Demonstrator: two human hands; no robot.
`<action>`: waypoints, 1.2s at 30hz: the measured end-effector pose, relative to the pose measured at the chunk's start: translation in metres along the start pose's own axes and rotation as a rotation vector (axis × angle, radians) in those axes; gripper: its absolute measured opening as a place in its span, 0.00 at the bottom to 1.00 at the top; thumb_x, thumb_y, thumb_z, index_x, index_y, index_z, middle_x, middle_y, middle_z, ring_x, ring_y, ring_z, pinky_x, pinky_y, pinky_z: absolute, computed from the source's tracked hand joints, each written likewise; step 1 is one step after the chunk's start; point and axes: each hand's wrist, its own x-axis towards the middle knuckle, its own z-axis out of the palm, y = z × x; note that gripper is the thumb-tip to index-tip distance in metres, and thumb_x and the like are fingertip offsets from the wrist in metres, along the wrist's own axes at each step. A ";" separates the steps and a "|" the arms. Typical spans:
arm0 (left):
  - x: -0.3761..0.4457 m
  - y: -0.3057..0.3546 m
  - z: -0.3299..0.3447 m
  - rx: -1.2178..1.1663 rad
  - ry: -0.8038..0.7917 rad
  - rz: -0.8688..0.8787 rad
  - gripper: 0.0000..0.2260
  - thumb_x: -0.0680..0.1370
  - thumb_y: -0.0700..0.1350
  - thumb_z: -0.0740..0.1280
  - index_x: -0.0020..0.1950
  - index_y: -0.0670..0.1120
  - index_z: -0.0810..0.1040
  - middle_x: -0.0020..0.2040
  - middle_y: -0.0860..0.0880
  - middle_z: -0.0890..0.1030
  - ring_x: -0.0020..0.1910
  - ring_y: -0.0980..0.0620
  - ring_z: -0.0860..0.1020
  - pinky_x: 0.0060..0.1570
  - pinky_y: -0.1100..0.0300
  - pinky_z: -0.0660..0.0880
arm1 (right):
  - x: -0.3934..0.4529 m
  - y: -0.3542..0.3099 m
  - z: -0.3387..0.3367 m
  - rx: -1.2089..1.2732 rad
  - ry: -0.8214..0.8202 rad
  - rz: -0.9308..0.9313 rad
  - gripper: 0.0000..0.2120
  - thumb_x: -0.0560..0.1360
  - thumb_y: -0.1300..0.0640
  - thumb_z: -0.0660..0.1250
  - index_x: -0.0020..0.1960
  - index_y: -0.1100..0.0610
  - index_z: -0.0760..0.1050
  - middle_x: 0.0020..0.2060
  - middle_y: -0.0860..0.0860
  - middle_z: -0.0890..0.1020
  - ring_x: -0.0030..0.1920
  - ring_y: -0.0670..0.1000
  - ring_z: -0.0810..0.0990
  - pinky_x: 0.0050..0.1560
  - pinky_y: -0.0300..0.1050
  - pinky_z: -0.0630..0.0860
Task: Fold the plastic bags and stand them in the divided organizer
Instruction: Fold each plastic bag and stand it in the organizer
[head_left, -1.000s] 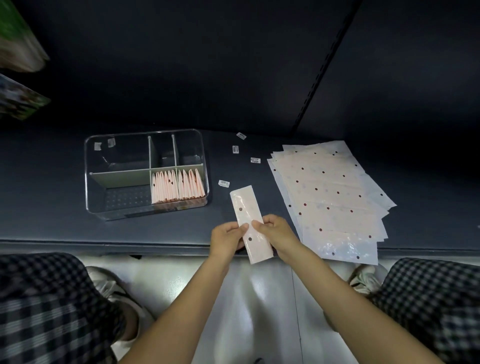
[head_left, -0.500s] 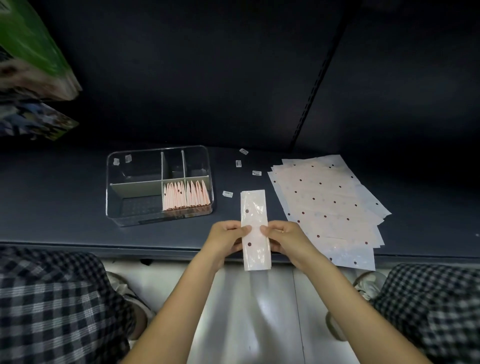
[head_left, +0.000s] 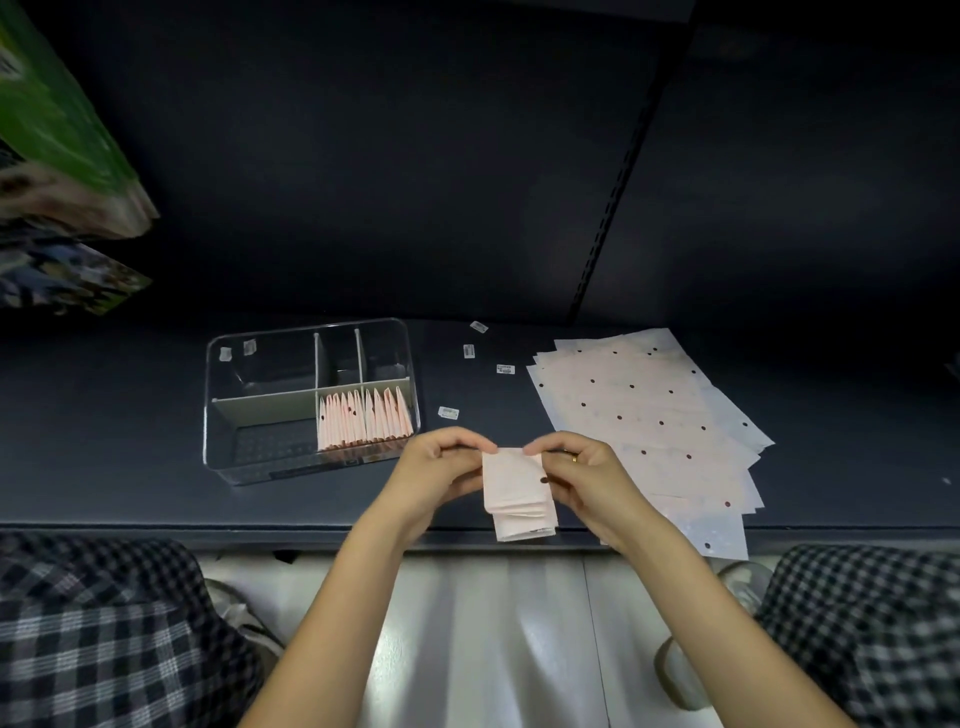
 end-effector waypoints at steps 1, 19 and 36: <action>0.000 0.000 0.000 -0.012 -0.002 0.008 0.11 0.76 0.32 0.64 0.41 0.43 0.82 0.42 0.44 0.84 0.44 0.51 0.83 0.40 0.63 0.78 | 0.000 -0.001 0.001 -0.014 0.010 -0.011 0.14 0.76 0.70 0.61 0.40 0.58 0.81 0.36 0.51 0.83 0.38 0.46 0.82 0.37 0.36 0.77; 0.006 -0.009 0.009 0.094 0.153 0.041 0.09 0.76 0.37 0.68 0.37 0.43 0.82 0.37 0.47 0.83 0.38 0.51 0.80 0.41 0.58 0.80 | 0.006 0.008 0.015 -0.191 0.107 -0.028 0.07 0.77 0.56 0.64 0.50 0.55 0.81 0.39 0.48 0.84 0.42 0.47 0.82 0.40 0.37 0.78; 0.015 -0.031 -0.008 0.933 0.476 0.300 0.03 0.75 0.45 0.67 0.42 0.50 0.79 0.44 0.55 0.79 0.43 0.53 0.75 0.36 0.59 0.68 | 0.025 0.034 0.059 -0.645 0.313 -0.119 0.09 0.77 0.47 0.63 0.45 0.50 0.79 0.37 0.42 0.82 0.38 0.38 0.79 0.42 0.32 0.73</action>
